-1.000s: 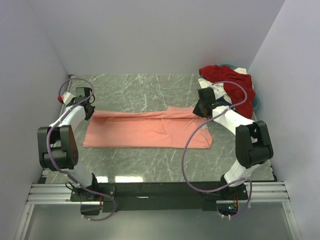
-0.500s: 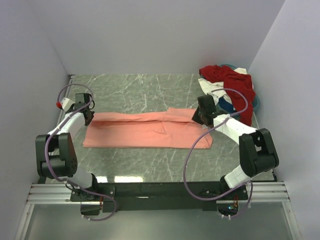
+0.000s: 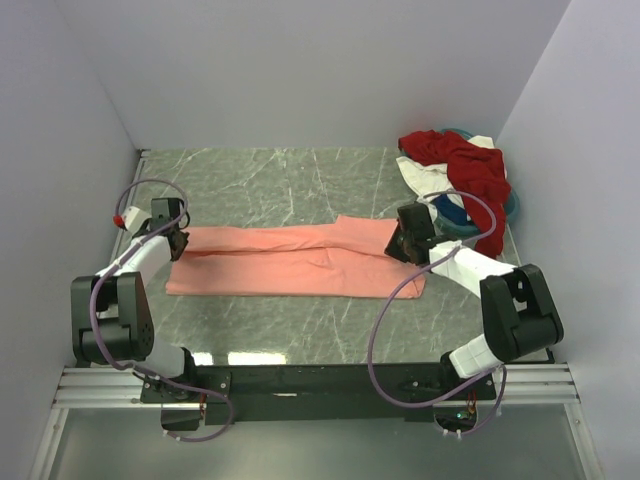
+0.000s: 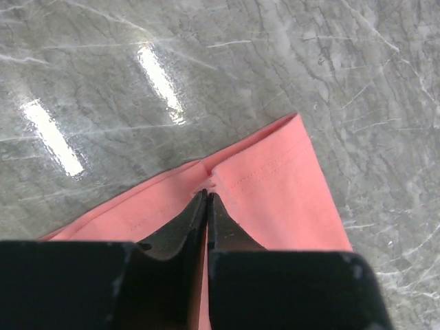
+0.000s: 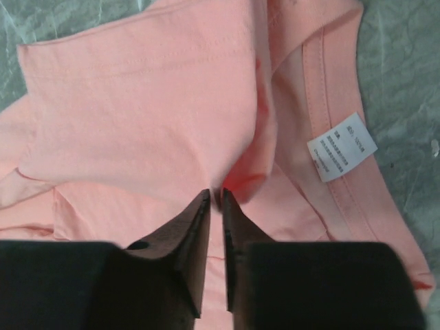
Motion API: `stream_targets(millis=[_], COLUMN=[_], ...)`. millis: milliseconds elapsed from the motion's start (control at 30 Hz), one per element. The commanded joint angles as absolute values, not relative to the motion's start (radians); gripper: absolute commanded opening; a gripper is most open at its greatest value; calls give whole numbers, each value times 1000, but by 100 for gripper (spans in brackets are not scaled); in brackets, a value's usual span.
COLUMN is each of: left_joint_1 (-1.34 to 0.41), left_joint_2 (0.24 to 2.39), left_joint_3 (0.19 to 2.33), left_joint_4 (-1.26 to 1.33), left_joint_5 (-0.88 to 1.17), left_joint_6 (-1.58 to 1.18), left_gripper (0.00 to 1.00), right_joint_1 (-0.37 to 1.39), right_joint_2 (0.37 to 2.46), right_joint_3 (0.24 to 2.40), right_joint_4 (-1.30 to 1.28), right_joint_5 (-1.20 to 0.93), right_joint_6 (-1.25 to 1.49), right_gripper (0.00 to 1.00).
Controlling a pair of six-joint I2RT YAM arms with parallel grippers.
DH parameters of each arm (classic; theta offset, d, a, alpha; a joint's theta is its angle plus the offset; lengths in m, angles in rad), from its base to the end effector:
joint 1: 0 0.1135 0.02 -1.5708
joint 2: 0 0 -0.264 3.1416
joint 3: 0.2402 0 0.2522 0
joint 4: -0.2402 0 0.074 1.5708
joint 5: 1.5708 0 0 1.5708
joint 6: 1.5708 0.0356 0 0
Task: Fold and stack the t-shirts
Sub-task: Fold the tshirt
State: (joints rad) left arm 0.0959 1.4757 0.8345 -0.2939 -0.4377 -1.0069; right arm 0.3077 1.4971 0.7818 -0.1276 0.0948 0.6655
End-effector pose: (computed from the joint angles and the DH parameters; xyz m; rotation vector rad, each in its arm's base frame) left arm 0.2874 0.0428 0.1924 -1.3981 1.9401 0.1312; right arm 0.2847 0.0869 0.1797 0.4767 2.3888 0.3317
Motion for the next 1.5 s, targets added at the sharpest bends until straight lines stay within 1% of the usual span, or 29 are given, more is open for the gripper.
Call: stream_targets(millis=[0,33,67,100,133,167,200,300,367,533,567,633,733,833,1133,1300,1467], left_joint_1=[101,101,103,103,104,104,104,103,103,81,74,55,25,6,-31,-34,-34], left_joint_2=[1427,1422,1416,1404,1398,1393,1378,1344,1332,1319,1316,1312,1308,1310,1318,1322,1330], left_joint_3=[819,813,811,811,815,812,813,801,796,792,790,790,790,793,799,792,782], left_joint_4=[-242,-241,-241,-242,-245,-244,-242,-224,-219,-224,-222,-229,-229,-232,-230,-230,-221], left_joint_5=[-434,-434,-433,-431,-426,-420,-416,-388,-373,-333,-328,-328,-322,-327,-321,-325,-324], left_joint_6=[-993,-994,-996,-996,-996,-996,-997,-999,-989,-982,-977,-977,-973,-973,-973,-973,-973], left_gripper=[10,12,14,25,31,34,42,52,54,55,55,55,55,55,55,54,54], right_joint_1=[311,311,313,316,322,340,351,386,400,440,448,475,509,525,574,578,577], right_joint_2=[1430,1424,1408,1398,1388,1375,1373,1419,1489,1687,1760,1831,1972,2046,2172,2195,2195], right_joint_3=[775,775,773,775,778,788,801,883,975,1214,1306,1429,1552,1626,1709,1717,1703], right_joint_4=[-97,-100,-104,-107,-112,-120,-126,-150,-178,-259,-302,-360,-422,-460,-495,-496,-482], right_joint_5=[89,84,86,89,109,120,130,159,178,218,231,273,319,331,377,408,420], right_joint_6=[664,661,660,655,650,646,640,612,600,539,526,502,480,483,486,495,502], right_gripper=[23,27,29,32,34,38,40,44,44,44,44,45,45,45,45,44,37])
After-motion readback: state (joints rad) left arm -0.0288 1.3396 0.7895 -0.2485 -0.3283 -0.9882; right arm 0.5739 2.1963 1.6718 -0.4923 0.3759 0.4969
